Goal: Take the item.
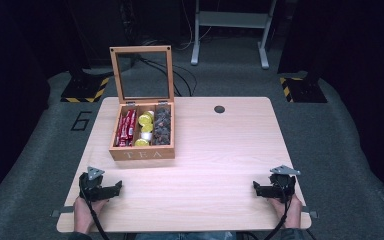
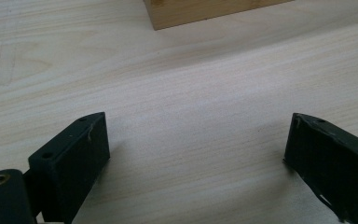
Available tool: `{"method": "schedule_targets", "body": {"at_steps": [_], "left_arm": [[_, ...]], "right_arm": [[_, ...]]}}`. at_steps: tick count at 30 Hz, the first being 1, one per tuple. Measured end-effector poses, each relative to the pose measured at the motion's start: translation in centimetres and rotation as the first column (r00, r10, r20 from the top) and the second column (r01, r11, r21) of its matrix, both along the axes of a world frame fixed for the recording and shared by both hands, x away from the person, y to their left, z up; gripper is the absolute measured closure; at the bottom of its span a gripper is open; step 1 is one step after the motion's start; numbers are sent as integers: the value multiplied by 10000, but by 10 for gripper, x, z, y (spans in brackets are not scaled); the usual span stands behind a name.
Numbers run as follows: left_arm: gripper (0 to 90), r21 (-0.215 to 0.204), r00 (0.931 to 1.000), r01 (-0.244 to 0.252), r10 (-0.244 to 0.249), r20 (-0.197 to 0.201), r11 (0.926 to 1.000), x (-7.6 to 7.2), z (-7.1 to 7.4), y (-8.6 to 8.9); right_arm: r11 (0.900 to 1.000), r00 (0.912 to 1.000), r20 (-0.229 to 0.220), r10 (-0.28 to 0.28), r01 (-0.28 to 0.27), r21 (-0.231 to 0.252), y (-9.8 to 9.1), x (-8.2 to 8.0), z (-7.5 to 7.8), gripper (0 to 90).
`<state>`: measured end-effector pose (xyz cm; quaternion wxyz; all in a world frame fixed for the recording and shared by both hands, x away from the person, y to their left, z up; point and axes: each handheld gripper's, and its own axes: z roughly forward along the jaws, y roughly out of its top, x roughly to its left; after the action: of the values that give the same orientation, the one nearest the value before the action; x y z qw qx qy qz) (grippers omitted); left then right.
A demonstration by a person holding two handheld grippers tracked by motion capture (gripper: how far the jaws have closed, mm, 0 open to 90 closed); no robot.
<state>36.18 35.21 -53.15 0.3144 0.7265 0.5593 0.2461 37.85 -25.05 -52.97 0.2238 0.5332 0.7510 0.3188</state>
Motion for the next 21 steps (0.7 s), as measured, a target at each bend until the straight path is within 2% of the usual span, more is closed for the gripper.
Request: {"method": "schedule_targets", "body": {"at_steps": [5,6,11,21], "left_arm": [[29,-64,9992,380,-380,-85,9993,0,0,3],[25,-255,9989,443,-447,-132,9987,0,1,5],[25,-464,9983,542,-552,-204,9975,1,5,8],[28,-780,9984,552,-540,176,9954,1,24,12]], "right_arm": [[9999,9999,1,133,-133,-64,0,1,0,0],[9998,9998,4,177,-177,-101,0,2,0,0],[9998,9998,-22,177,-177,-80,0,2,0,1],[9996,9996,-10,268,-268,-51,1,2,0,6]]}}
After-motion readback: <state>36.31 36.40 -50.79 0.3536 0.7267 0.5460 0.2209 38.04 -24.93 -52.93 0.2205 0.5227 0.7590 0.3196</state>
